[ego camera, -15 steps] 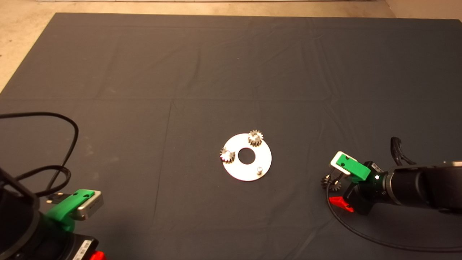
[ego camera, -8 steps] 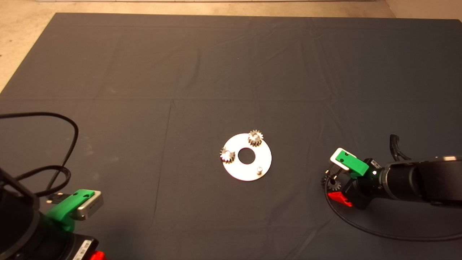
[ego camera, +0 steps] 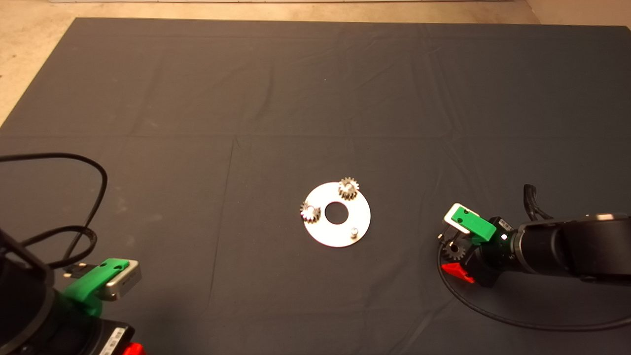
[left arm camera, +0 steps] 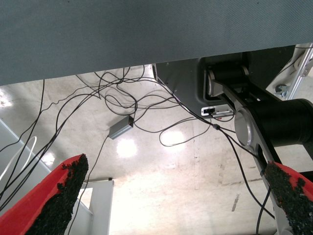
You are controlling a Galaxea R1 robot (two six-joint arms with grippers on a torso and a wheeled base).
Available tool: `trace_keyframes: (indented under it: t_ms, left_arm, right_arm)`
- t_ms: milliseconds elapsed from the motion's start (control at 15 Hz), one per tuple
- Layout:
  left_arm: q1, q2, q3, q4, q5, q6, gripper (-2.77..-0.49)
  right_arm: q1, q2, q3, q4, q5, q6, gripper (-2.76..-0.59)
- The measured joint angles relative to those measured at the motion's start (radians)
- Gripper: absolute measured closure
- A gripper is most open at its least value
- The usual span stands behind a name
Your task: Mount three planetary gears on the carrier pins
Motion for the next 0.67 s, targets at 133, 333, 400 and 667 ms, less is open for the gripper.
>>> trace_keyframes:
  t_ms: [133, 333, 400, 667]
  left_arm:
    - [0.000, 0.000, 0.000, 0.000, 0.000, -0.001, -2.62]
    - [0.000, 0.000, 0.000, 0.000, 0.000, -0.004, -2.62]
    - [0.000, 0.000, 0.000, 0.000, 0.000, -0.004, -2.62]
    - [0.000, 0.000, 0.000, 0.000, 0.000, -0.005, -2.62]
  right_arm:
    - [0.000, 0.000, 0.000, 0.000, 0.000, 0.000, -2.09]
    - [-0.004, 0.000, 0.000, 0.000, 0.000, 0.001, -1.94]
    - [-0.014, 0.000, 0.000, 0.000, 0.000, 0.005, -1.94]
    - [-0.026, 0.000, 0.000, 0.000, 0.001, 0.041, -1.81]
